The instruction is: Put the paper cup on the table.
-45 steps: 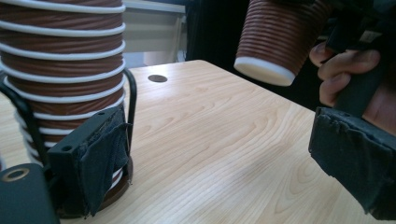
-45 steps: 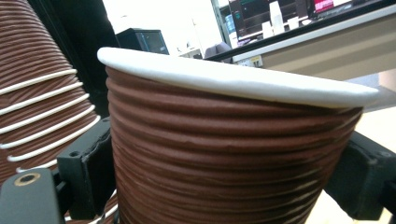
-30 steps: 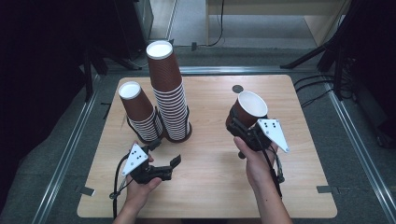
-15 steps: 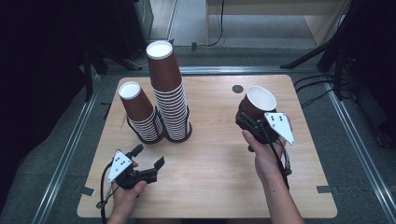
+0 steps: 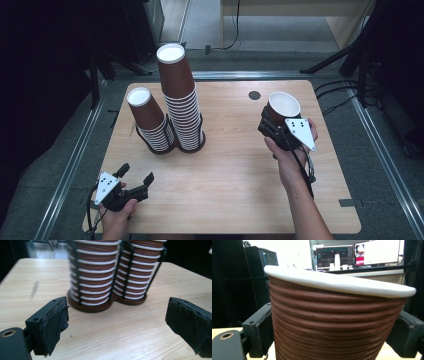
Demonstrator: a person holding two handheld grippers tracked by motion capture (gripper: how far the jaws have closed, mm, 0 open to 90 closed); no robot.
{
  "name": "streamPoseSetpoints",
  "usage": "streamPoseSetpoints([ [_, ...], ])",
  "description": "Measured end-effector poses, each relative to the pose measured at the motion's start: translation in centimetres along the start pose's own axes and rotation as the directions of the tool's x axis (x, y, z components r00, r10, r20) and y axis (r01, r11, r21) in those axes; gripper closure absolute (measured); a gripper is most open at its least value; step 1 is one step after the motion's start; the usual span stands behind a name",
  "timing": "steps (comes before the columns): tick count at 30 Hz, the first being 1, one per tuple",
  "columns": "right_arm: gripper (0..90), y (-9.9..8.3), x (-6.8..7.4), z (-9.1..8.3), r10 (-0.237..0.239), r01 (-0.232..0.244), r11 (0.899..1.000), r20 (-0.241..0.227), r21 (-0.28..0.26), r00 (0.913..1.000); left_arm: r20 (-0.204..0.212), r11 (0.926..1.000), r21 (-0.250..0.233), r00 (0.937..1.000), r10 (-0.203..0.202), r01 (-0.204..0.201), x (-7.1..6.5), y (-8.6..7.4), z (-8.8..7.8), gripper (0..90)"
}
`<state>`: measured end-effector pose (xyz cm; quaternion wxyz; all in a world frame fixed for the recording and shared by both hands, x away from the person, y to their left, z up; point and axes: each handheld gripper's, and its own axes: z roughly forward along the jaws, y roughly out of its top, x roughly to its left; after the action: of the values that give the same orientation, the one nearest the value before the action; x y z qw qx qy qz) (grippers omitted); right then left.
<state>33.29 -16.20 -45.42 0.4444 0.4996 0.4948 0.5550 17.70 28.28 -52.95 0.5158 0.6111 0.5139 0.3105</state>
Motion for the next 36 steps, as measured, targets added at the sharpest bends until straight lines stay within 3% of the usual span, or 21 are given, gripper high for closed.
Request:
streamPoseSetpoints([
  [4, 9.7, -0.7, -0.7, 0.8, 0.018, -0.019, 1.0, 0.047, 0.019, 0.9987, -0.028, 1.0, 0.006, 0.9996, -0.004, 0.004, 0.9, -0.3, -0.7, 4.9],
  [10, 9.9, -1.5, -1.9, 1.7, 0.02, -0.022, 0.999, 0.057, 0.036, 0.9981, -0.062, 0.9998, 0.018, 0.9981, 0.0, 0.001, 1.9, -0.8, -1.3, 4.9],
  [20, 10.7, -3.0, -3.4, 2.7, 0.029, -0.03, 0.996, 0.019, 0.082, 0.9994, -0.123, 0.9988, 0.048, 0.9924, 0.007, -0.001, 2.6, -1.6, -1.2, 4.9],
  [26, 10.8, -4.2, -4.2, 3.4, -0.011, 0.009, 0.996, 0.031, 0.086, 0.9995, -0.134, 0.9986, 0.053, 0.991, 0.004, 0.003, 2.9, -1.7, -1.3, 4.9],
  [30, 10.8, -5.2, -4.6, 3.7, -0.086, 0.084, 0.995, 0.023, 0.057, 0.9961, -0.125, 0.9983, 0.051, 0.992, -0.02, 0.026, 3.1, -1.9, -1.2, 4.9],
  [36, 10.9, -6.5, -5.0, 3.9, -0.148, 0.147, 0.988, 0.019, 0.037, 0.9889, -0.118, 0.9983, 0.044, 0.9924, -0.033, 0.039, 3.3, -1.9, -1.2, 5.0],
])
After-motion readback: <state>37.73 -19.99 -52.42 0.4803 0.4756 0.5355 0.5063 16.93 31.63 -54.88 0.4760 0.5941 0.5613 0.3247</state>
